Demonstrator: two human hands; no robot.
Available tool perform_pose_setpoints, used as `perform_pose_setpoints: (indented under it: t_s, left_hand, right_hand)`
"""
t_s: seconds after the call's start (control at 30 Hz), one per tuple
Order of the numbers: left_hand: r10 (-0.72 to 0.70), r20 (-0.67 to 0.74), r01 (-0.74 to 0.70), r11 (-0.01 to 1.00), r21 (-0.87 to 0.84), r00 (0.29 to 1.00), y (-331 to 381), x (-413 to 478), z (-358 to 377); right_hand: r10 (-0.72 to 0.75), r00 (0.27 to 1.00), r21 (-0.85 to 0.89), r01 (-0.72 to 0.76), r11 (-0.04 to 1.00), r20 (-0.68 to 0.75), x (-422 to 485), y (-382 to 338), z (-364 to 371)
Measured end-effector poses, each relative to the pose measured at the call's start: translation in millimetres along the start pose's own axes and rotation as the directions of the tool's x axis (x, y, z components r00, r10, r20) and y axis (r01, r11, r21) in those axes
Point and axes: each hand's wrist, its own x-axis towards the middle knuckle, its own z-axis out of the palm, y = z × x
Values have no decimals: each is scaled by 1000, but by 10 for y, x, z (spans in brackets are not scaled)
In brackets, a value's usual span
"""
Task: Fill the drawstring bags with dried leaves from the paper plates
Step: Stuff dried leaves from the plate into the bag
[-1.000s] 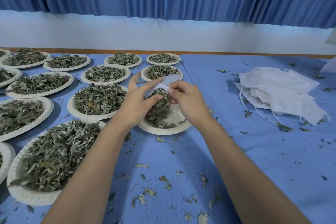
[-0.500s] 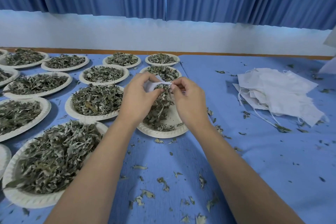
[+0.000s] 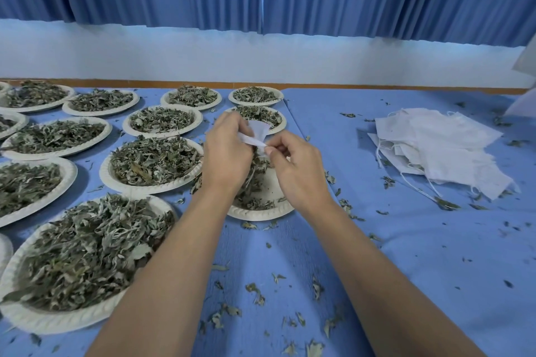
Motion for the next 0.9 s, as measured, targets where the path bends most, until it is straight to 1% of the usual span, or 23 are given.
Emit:
perform_pose_setpoints:
  t_s: [0.1, 0.17, 0.23, 0.27, 0.3, 0.37, 0.43, 0.47, 0.5, 0.53, 0.6, 0.63, 0.7, 0.77, 0.9]
  left_hand:
    - [-41, -3, 41, 999, 17, 999, 6, 12, 4]
    - [-84, 9, 84, 996, -3, 996, 11, 23, -10]
    - [-118, 52, 121, 991, -61, 992, 29, 17, -50]
    - [-127, 79, 133, 987, -87, 989, 34, 12, -79]
    - [-131, 112, 143, 984, -108, 985, 34, 9, -110]
    - [-149, 213, 184, 971, -154, 966, 36, 18, -190]
    - [-189, 358, 292, 921, -259, 914, 41, 28, -288]
    - [-202, 428, 347, 890, -294, 881, 37, 31, -329]
    - [-205, 474, 373, 880, -293, 856, 25, 31, -361]
    - [-195, 492, 350, 904, -246, 849, 15, 30, -384]
    - [-128, 464, 187, 979, -84, 877, -4, 19, -389]
    - [-84, 435, 109, 994, -32, 897, -12, 9, -379]
    - [-18, 381, 28, 999, -22, 924, -23, -4, -364]
    - [19, 343, -3, 999, -46, 939, -48, -2, -366]
    - [13, 311, 18, 995, -96, 950, -128, 15, -370]
  right_hand:
    - [-14, 1000, -10, 14, 1000, -12, 3, -4, -3]
    - [-11, 999, -45, 9, 999, -40, 11, -13, 18]
    - [32, 998, -67, -36, 997, -52, 40, -14, 35]
    - [73, 996, -45, -75, 996, -45, 57, -15, 37]
    - [124, 992, 13, -124, 992, -32, 72, -15, 41]
    - [227, 974, 184, -221, 958, -10, 93, -21, 48]
    - [287, 958, 295, -272, 916, -10, 115, -31, 50]
    - [301, 954, 321, -282, 904, -9, 123, -41, 53]
    - [304, 953, 331, -285, 900, -7, 131, -48, 58]
    - [300, 954, 334, -281, 900, -6, 136, -55, 65]
    - [284, 959, 322, -266, 909, -7, 142, -62, 84]
    - [272, 962, 300, -257, 919, -10, 140, -64, 94]
    - [245, 969, 262, -233, 937, -15, 128, -64, 106]
    - [230, 973, 246, -218, 944, -21, 117, -58, 105]
    - [231, 973, 189, -230, 955, 17, 90, -30, 91]
